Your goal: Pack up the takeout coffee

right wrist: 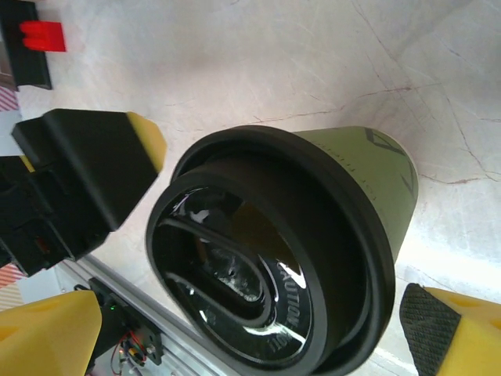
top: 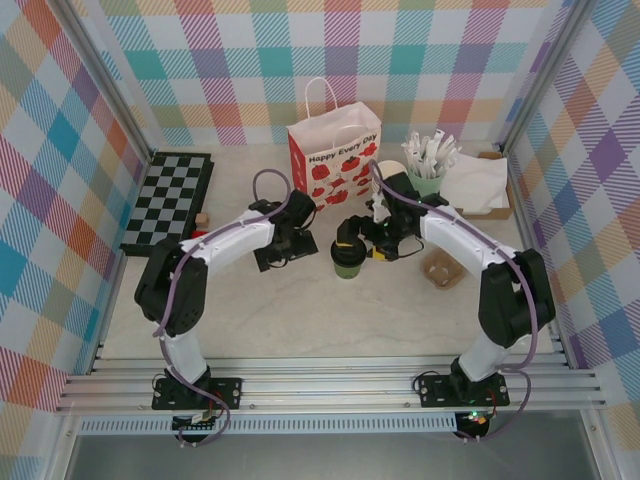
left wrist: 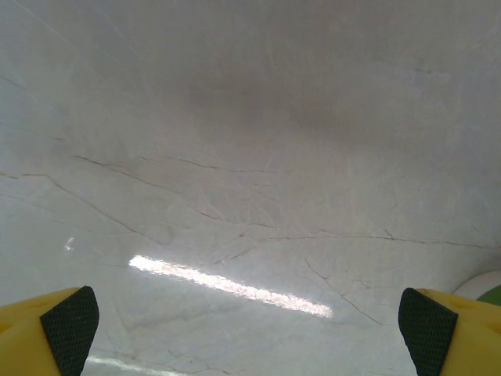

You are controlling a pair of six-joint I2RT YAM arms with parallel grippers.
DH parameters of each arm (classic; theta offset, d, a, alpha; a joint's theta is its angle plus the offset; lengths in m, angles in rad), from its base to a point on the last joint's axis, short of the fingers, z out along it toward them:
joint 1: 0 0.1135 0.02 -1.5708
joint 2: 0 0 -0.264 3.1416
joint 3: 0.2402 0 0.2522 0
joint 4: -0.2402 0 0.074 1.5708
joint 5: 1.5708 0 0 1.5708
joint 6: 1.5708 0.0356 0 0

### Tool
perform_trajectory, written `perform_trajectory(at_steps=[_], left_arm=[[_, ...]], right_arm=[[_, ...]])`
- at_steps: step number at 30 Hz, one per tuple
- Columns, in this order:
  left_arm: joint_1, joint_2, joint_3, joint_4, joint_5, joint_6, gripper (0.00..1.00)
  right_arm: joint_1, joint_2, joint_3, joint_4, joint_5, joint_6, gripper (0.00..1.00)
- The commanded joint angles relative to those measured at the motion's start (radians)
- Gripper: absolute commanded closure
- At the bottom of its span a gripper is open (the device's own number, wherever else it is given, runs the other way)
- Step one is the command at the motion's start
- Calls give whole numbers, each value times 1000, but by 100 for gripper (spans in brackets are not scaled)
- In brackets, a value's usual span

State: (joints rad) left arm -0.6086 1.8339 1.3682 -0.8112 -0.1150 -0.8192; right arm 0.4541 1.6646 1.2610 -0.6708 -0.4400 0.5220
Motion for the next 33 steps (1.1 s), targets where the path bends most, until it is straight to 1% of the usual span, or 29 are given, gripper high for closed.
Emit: perform_trajectory(at_steps=[1,8,15,17,19,23,29,33], left_arm=[[-11,13,3,17,35,-8,0],[-14,73,30,21,69,9,0],[-18,105,49,24,77,0,0],[-18,109,51,24,78,3,0],[-20,112,52,24,82,7,0],[-24,119,54,32,95,9,0],[-35,135,67,30,104,15,0],[-37,142,74,29,110,17,0]], right_arm=[[16,24,49,-80,45,-25,0],[53,74,113,-118,102,-37,0],[69,93,124,-109,104,-37,0],[70,103,126,-109,108,-35,2],[70,107,126,-108,120,-31,7],[71,113,122,-108,133,-32,8],[75,122,121,-118,143,-37,8],[80,124,128,-122,141,-44,5]])
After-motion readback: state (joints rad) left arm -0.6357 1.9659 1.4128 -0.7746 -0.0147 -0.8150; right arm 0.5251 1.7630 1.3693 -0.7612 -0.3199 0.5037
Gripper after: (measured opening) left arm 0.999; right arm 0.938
